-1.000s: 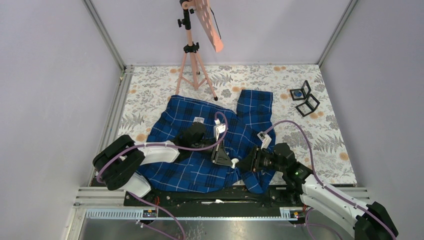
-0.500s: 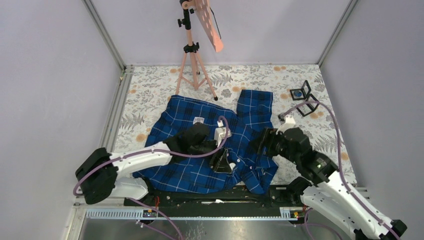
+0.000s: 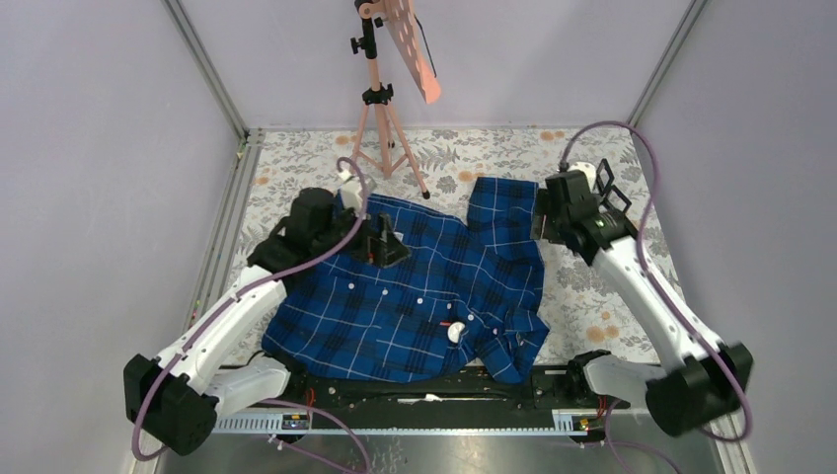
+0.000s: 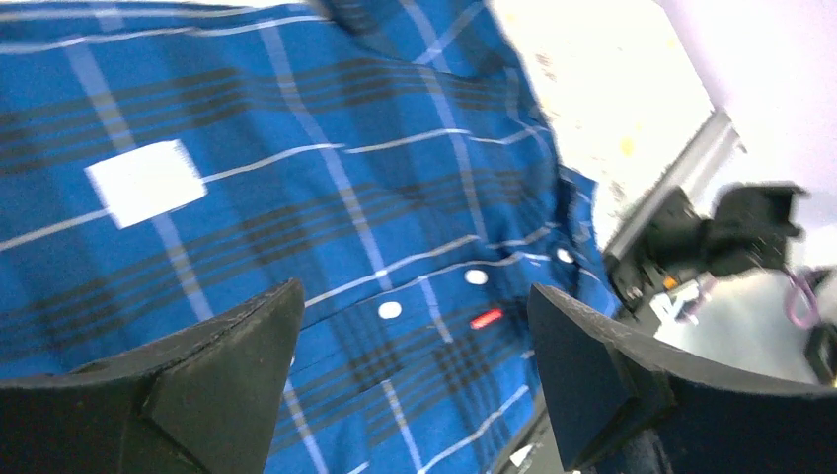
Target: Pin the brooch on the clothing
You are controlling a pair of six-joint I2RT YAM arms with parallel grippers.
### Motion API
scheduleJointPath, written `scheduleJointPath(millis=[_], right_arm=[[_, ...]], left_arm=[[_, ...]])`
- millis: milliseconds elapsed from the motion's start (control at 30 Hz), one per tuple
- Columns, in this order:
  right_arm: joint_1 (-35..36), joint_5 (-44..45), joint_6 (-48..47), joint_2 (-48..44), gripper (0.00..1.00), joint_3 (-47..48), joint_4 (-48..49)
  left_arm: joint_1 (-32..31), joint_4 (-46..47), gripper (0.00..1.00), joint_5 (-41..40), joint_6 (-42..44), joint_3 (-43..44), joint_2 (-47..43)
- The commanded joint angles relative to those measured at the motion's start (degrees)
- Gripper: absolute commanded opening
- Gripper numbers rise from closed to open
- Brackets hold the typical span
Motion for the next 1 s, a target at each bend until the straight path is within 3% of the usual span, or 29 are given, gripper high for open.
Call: scheduleJointPath(millis=[0, 133, 367, 533, 967], right_arm=[[-2.76, 10.82, -8.50, 10.76, 0.74, 7.24, 3.27], [-5.17, 14.34, -13.91, 21.35, 0.69, 13.13, 6.23], [-8.30, 19.47, -25.68, 40.81, 0.66, 26.23, 8.50], [-10.52, 21.48, -33.76, 52.78, 0.64, 35.35, 9.53], [-15.46, 22.72, -47.88, 67.99, 0.55, 46.79, 13.99]], left_arm=[[10.87, -7.56, 0.91, 1.76, 2.53, 1.88, 0.72], [17.55, -6.92, 0.91, 2.00, 3.01, -0.66, 0.25], [19.38, -8.81, 0.91, -5.15, 6.71, -0.96, -0.90], [21.06, -8.75, 0.91, -4.90, 6.96, -1.21, -2.20], [21.70, -9.08, 0.91, -4.34, 7.23, -0.77, -0.58]])
